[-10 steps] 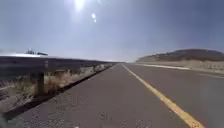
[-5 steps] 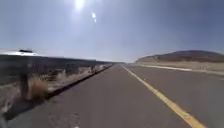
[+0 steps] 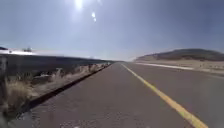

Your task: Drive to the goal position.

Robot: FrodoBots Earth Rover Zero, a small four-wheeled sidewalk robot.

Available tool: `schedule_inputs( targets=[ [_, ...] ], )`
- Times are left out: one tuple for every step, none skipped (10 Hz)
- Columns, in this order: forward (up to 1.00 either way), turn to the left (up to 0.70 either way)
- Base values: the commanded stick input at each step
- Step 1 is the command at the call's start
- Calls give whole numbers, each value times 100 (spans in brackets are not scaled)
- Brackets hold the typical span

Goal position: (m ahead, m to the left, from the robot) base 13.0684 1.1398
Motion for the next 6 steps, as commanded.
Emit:
schedule_inputs(
  targets=[
    [85, 0],
    [85, 0],
    [85, 0],
    [85, 0],
    [85, 0],
    [85, 0]
  ],
)
